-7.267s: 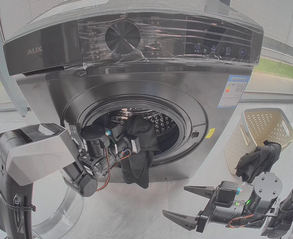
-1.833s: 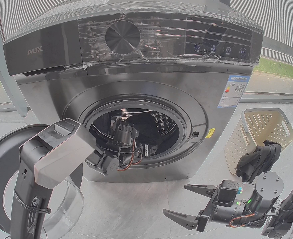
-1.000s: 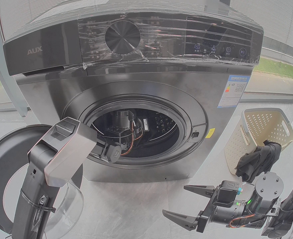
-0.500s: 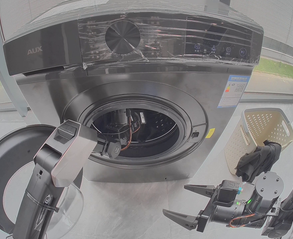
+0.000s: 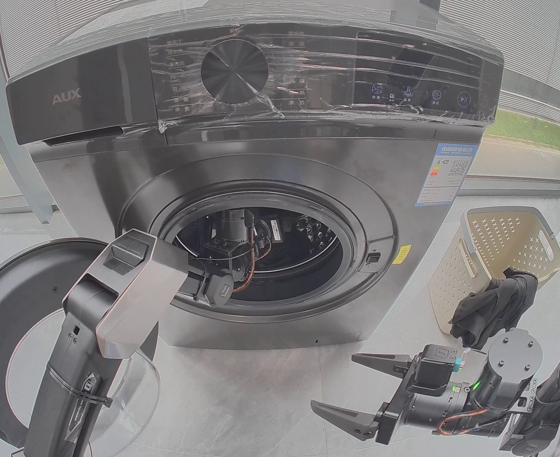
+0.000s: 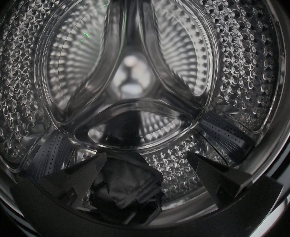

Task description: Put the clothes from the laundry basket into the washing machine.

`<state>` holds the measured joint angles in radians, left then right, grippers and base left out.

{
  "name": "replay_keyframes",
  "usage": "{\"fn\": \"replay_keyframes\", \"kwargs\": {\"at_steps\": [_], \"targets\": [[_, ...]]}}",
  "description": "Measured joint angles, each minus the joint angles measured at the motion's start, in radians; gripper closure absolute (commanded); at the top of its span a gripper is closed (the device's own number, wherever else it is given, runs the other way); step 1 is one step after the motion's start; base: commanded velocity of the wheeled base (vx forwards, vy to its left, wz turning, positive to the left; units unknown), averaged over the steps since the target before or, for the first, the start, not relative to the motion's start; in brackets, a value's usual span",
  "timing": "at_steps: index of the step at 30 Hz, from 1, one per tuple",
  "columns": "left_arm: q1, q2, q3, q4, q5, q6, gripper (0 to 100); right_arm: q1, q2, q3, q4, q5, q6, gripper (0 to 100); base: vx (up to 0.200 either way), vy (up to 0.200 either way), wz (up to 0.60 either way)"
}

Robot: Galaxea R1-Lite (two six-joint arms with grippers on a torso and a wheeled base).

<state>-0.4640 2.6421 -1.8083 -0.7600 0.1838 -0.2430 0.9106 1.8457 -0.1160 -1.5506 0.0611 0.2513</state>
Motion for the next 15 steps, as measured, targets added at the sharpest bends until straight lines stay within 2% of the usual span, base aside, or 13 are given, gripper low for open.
{"fn": "replay_keyframes", "kwargs": {"at_steps": [7, 15], "targets": [[-0.044, -0.087, 0.2, 0.02, -0.019, -0.003, 0, 0.003, 0.0, 0.0, 0.0, 0.0, 0.0, 0, 0.0, 0.0, 0.0], [-0.11, -0.249, 0.554, 0.019, -0.043, 0.0, 0, 0.0, -0.008, 0.003, 0.0, 0.0, -0.001, 0, 0.0, 0.0, 0.0]]}}
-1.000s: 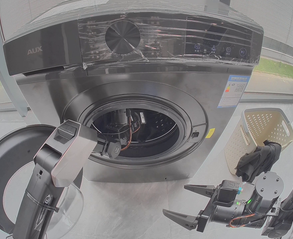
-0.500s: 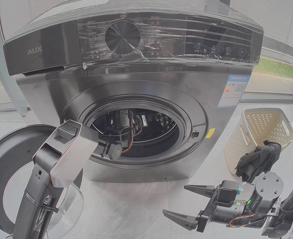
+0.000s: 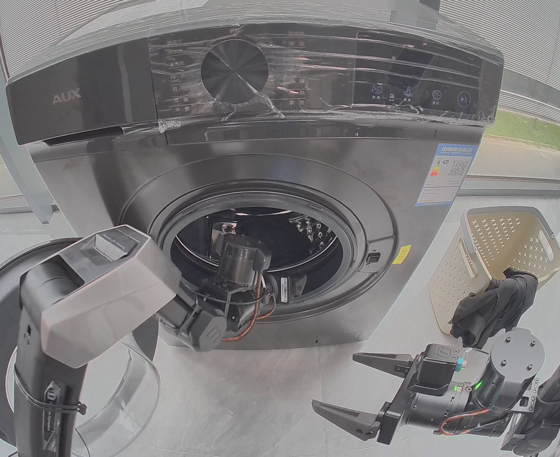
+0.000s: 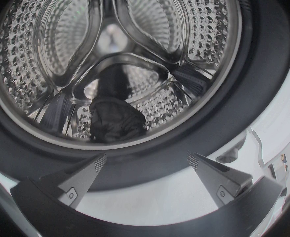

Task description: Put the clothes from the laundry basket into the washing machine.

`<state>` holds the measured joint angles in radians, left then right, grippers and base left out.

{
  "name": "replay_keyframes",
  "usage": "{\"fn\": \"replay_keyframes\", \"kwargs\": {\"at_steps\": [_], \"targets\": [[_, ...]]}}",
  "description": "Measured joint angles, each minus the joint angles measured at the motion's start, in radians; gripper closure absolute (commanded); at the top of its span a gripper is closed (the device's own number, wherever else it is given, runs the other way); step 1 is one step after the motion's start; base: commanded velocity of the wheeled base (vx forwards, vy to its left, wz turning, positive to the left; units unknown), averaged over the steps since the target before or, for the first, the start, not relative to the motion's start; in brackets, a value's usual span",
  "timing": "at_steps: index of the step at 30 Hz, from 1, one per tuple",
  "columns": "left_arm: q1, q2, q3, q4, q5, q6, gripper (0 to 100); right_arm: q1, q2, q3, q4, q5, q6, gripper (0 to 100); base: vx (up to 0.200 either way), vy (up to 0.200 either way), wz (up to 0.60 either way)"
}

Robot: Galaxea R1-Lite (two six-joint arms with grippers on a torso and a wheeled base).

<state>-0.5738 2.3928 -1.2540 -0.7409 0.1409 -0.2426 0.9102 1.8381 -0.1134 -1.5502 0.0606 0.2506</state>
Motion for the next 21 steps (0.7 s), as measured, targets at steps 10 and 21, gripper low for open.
{"fn": "replay_keyframes", "kwargs": {"at_steps": [10, 21], "targets": [[-0.106, -0.261, 0.453, -0.119, -0.008, -0.007, 0, -0.006, -0.019, 0.0, 0.001, -0.049, 0.0, 0, 0.0, 0.0, 0.0], [-0.156, -0.653, 0.779, -0.25, -0.001, -0.026, 0, -0.099, -0.074, 0.032, 0.002, -0.149, 0.0, 0, 0.0, 0.0, 0.0]]}}
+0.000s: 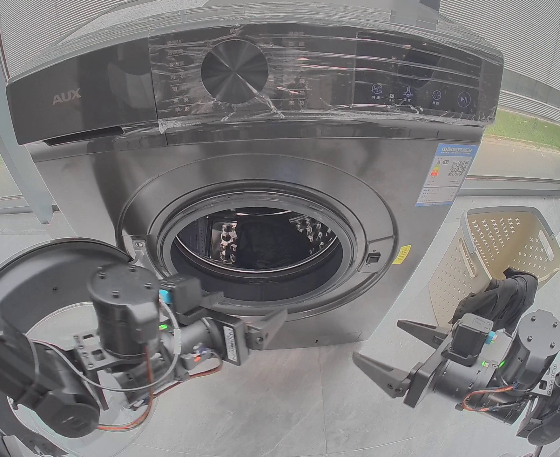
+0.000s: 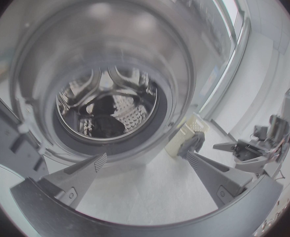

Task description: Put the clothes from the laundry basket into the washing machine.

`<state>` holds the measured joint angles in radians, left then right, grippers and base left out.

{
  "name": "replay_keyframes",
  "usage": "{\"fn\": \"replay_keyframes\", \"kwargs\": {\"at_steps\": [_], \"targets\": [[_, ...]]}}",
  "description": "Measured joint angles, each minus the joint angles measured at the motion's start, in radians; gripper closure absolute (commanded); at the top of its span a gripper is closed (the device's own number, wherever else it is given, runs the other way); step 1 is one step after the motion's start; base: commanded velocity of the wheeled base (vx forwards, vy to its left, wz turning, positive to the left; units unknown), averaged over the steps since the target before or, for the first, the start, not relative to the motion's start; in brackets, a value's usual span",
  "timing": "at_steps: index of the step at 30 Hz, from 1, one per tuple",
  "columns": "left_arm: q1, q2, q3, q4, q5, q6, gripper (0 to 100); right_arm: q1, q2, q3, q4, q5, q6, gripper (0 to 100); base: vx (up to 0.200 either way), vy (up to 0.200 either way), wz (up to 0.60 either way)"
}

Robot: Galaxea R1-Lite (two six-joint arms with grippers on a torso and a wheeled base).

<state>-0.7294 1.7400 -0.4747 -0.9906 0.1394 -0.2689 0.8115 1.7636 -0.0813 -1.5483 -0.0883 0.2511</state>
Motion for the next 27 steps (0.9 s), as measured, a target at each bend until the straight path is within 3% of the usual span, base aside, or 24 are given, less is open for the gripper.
{"fn": "replay_keyframes", "kwargs": {"at_steps": [7, 14, 18, 23, 27], "targets": [[0.015, -0.214, 0.12, -0.016, 0.052, -0.015, 0, -0.14, -0.057, 0.054, 0.002, -0.041, 0.003, 0, 0.0, 0.0, 0.0], [0.032, -0.308, 0.229, -0.086, 0.094, -0.004, 0, -0.29, -0.138, 0.063, 0.025, -0.052, -0.015, 0, -0.029, 0.0, 0.0], [0.05, -0.34, 0.261, -0.096, 0.108, 0.003, 0, -0.313, -0.176, 0.063, 0.087, -0.054, -0.015, 0, -0.2, 0.0, 0.0], [0.102, -0.379, 0.33, -0.099, 0.11, 0.054, 0, -0.317, -0.228, 0.064, 0.149, -0.095, -0.016, 0, -0.2, 0.0, 0.0], [0.131, -0.424, 0.382, -0.1, 0.107, 0.079, 0, -0.312, -0.284, 0.064, 0.203, -0.122, -0.021, 0, -0.2, 0.0, 0.0]]}}
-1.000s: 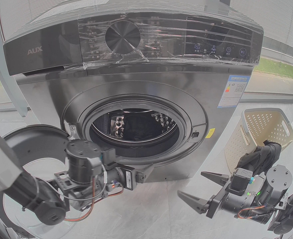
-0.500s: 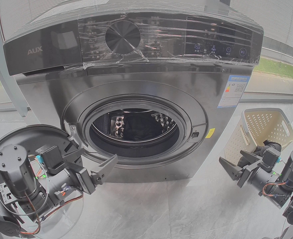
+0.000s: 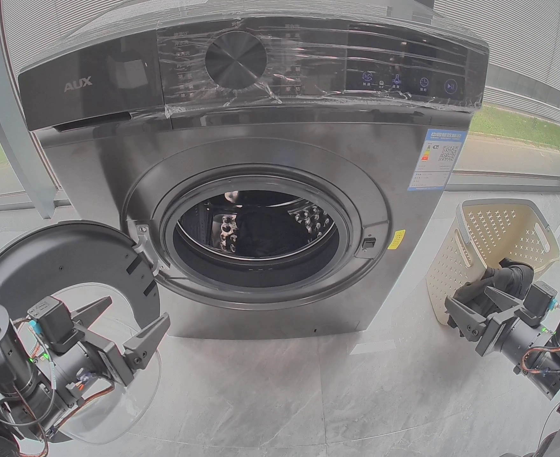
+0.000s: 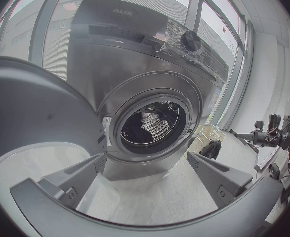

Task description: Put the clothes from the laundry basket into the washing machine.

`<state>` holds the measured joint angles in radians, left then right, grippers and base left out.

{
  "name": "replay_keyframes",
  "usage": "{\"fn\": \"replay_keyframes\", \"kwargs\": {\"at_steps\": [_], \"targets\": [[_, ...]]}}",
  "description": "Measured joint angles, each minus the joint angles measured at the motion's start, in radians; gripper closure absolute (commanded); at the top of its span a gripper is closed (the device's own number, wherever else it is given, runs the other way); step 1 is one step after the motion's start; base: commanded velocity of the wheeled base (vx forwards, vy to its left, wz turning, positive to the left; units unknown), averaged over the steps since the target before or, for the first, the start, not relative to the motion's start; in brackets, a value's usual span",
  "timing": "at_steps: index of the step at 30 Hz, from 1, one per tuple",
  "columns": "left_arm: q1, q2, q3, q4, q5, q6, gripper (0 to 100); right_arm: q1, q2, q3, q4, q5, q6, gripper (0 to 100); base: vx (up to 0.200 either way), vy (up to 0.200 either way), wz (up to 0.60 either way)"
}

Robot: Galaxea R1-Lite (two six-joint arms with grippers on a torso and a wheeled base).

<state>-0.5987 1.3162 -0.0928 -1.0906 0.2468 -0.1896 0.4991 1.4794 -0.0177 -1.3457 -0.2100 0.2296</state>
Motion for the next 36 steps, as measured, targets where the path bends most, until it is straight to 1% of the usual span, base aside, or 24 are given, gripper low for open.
{"fn": "replay_keyframes", "kwargs": {"at_steps": [4, 7, 9, 12, 14, 17, 20, 23, 28, 32, 34, 36], "targets": [[0.018, -0.052, 0.04, 0.006, -0.001, 0.025, 0, 0.0, -0.086, 0.0, 0.109, -0.004, -0.018, 0, -0.2, 0.0, 0.0], [0.036, -0.11, 0.063, 0.033, 0.0, 0.047, 0, -0.004, -0.187, 0.001, 0.254, -0.006, -0.029, 0, 0.0, 0.0, 0.0], [0.049, -0.149, 0.068, 0.061, 0.0, 0.064, 0, -0.01, -0.249, 0.001, 0.319, -0.006, -0.031, 0, 0.0, 0.0, 0.0], [0.074, -0.231, 0.073, 0.15, 0.0, 0.097, 0, -0.033, -0.363, 0.0, 0.428, -0.006, -0.035, 0, 0.0, 0.0, 0.0], [0.091, -0.304, 0.075, 0.241, -0.002, 0.116, 0, -0.057, -0.442, 0.001, 0.501, -0.006, -0.037, 0, 0.0, 0.0, 0.0], [0.117, -0.407, 0.076, 0.4, -0.005, 0.13, 0, -0.099, -0.543, 0.0, 0.579, -0.003, -0.04, 0, 0.0, 0.0, 0.0], [0.155, -0.532, 0.076, 0.554, -0.008, 0.128, 0, -0.159, -0.654, 0.0, 0.646, 0.004, -0.047, 0, 0.0, 0.0, 0.0], [0.193, -0.64, 0.076, 0.654, -0.012, 0.109, 0, -0.22, -0.759, 0.0, 0.741, 0.019, -0.052, 0, 0.0, 0.0, 0.0], [0.25, -0.779, 0.075, 0.75, -0.023, 0.082, 0, -0.291, -0.969, 0.0, 0.965, 0.073, -0.072, 0, 0.0, 0.0, 0.0], [0.301, -0.863, 0.075, 0.825, -0.031, 0.073, 0, -0.334, -1.14, 0.0, 1.172, 0.11, -0.095, 0, 0.0, 0.0, 0.0], [0.339, -0.911, 0.075, 0.877, -0.041, 0.068, 0, -0.361, -1.214, 0.0, 1.249, 0.121, -0.121, 0, 0.0, 0.0, 0.0], [0.372, -0.959, 0.075, 0.921, -0.061, 0.064, 0, -0.395, -1.269, 0.0, 1.287, 0.137, -0.16, 0, 0.0, 0.0, 0.0]]}}
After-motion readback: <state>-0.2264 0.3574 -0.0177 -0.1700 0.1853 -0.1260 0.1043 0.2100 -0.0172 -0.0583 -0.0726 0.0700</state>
